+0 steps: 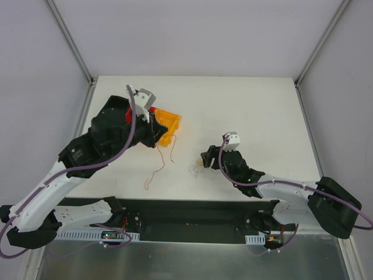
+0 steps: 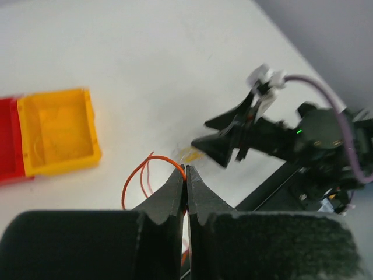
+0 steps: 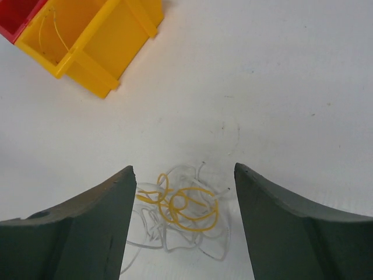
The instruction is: Untangle the cables
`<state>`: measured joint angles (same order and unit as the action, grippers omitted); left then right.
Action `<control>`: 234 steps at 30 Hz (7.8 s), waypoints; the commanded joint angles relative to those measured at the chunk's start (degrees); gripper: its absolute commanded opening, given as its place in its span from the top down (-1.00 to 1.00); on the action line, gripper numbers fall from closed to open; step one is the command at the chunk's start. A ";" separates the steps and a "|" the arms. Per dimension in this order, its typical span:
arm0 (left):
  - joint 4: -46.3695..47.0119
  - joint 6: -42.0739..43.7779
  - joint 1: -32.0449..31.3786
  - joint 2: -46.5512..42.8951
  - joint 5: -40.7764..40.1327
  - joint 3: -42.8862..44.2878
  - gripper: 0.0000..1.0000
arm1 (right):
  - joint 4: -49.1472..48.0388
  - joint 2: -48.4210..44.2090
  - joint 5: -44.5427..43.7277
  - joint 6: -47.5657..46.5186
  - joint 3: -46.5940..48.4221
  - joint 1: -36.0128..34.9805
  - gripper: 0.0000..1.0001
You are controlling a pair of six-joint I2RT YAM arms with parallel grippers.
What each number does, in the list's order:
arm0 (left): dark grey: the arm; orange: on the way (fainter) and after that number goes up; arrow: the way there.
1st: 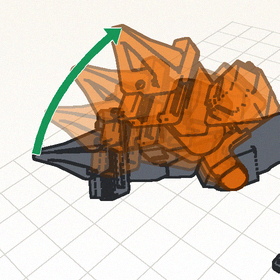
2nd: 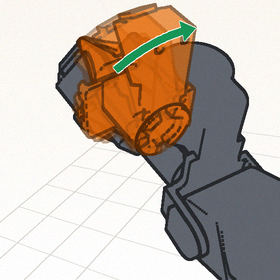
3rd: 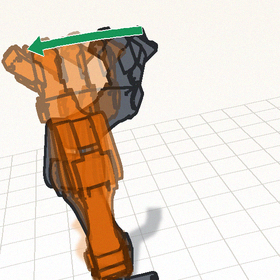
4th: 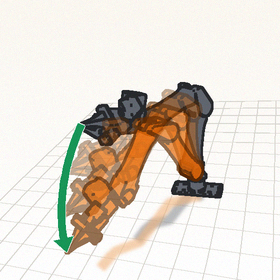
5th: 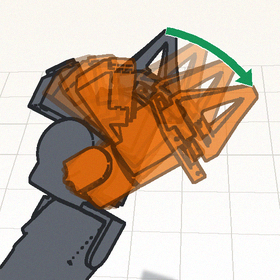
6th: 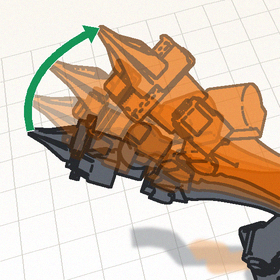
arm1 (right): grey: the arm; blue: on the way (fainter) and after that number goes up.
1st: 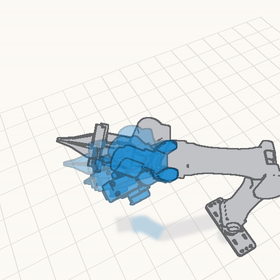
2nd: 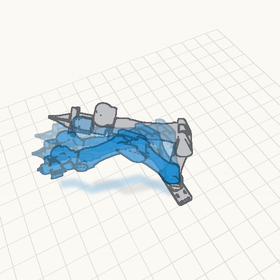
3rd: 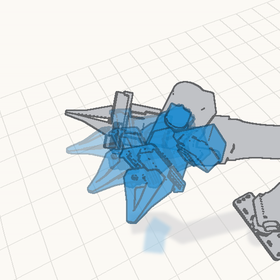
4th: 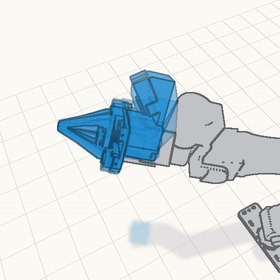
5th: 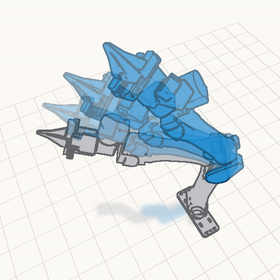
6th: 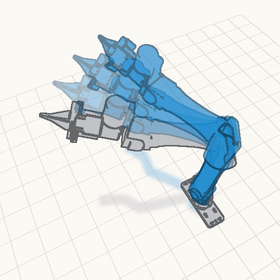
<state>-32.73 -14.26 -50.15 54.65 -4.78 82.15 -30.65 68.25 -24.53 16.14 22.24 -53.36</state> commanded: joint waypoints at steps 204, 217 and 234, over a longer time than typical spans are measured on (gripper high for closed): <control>-3.48 15.67 -7.50 52.13 14.36 0.99 0.35 | -5.47 -12.88 11.88 13.39 -14.95 15.83 -0.38; -4.00 15.05 -9.35 48.53 9.97 0.73 0.03 | -6.00 -11.91 12.49 13.30 -14.59 15.83 -0.38; -5.94 15.58 -11.64 47.83 3.20 1.96 0.08 | -6.08 -10.42 12.93 13.39 -13.98 15.83 -0.37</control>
<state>-36.93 1.02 -60.93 105.32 0.91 81.89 -34.13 57.30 -12.23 29.76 6.04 -37.74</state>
